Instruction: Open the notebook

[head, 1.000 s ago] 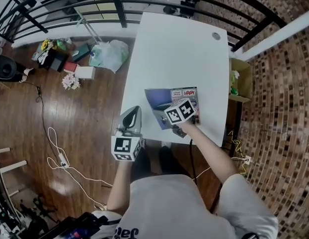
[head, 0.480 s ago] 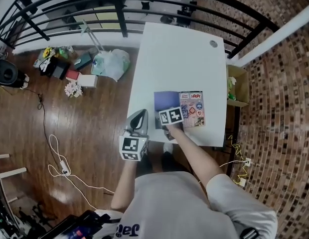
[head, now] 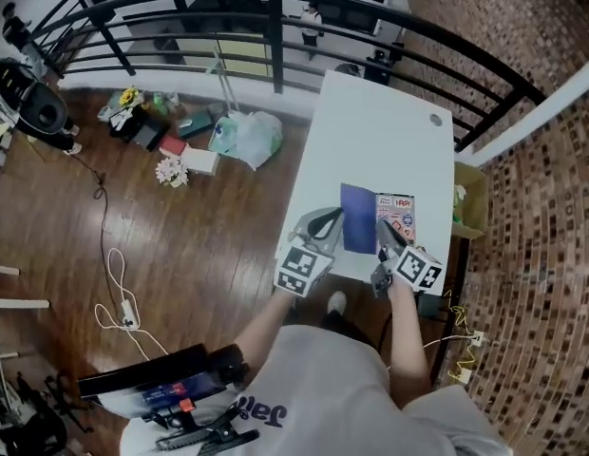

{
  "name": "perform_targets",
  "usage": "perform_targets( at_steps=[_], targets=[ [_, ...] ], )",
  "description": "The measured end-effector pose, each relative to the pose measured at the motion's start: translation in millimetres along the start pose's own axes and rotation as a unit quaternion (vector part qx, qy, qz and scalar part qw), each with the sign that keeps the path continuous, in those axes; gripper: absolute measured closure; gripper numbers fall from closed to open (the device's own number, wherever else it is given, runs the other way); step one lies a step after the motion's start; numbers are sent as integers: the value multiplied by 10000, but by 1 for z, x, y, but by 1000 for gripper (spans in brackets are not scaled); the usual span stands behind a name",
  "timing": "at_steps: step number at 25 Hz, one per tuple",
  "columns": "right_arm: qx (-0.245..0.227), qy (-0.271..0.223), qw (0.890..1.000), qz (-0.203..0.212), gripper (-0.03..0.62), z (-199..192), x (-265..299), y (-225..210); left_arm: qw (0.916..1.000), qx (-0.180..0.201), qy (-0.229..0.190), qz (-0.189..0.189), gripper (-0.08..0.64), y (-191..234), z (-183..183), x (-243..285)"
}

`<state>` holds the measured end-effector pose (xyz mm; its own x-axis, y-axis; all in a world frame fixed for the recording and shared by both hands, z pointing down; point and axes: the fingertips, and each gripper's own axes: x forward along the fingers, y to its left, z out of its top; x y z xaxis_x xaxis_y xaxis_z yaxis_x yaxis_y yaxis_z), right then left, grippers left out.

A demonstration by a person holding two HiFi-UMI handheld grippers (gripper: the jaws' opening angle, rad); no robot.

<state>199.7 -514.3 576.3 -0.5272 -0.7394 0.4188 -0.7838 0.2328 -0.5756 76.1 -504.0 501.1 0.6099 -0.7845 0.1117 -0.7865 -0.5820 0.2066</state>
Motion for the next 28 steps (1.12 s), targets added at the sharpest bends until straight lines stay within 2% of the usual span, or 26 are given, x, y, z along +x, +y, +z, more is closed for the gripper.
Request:
perform_targets(
  at_steps=[1,4,9,10,11,13,14,15,16,18,19,22,25,28],
  targets=[
    [-18,-229,9997,8,603,9,-16,5,9999,51,-33,-124,543,-9,6,-2],
    [-446,-644,9969,35,603,24,-52,24,9990,233,-215,-313,543,-34,26,-8],
    [-1710,-839,9814,-253,603,27,-117,27,9972,437,-444,-410,543,-104,37,-23],
    [-1771,-872,9800,-259,603,23,-132,26,9973,427,-462,-387,543,-120,37,-27],
    [-1628,-892,9825,-180,603,16,-149,24,9975,388,-465,-357,543,-136,34,-33],
    [-865,-937,9916,237,603,-4,-188,24,9983,280,-420,-294,543,-173,16,-45],
    [-543,-985,9926,469,603,-15,-210,25,9987,221,-387,-263,543,-194,4,-52],
    [-479,-1019,9918,601,603,-28,-230,25,9990,164,-341,-228,543,-214,-10,-57],
    [-712,-1005,9907,571,603,-42,-247,21,9994,105,-266,-192,543,-235,-25,-61],
    [-1532,-832,9845,176,603,-70,-267,5,9998,-15,2,-175,543,-276,-53,-65],
    [-1787,-738,9811,9,603,-83,-277,0,9997,-47,152,-205,543,-297,-64,-71],
    [-1987,-775,9770,67,601,-95,-317,20,9991,39,287,-294,543,-345,-64,-101],
    [-2111,-1113,9711,108,601,-72,-351,46,9993,316,32,-218,543,-356,-36,-119],
    [-2183,-1702,9609,118,601,-37,-392,71,9981,528,-297,-126,543,-358,-11,-132]
  ],
)
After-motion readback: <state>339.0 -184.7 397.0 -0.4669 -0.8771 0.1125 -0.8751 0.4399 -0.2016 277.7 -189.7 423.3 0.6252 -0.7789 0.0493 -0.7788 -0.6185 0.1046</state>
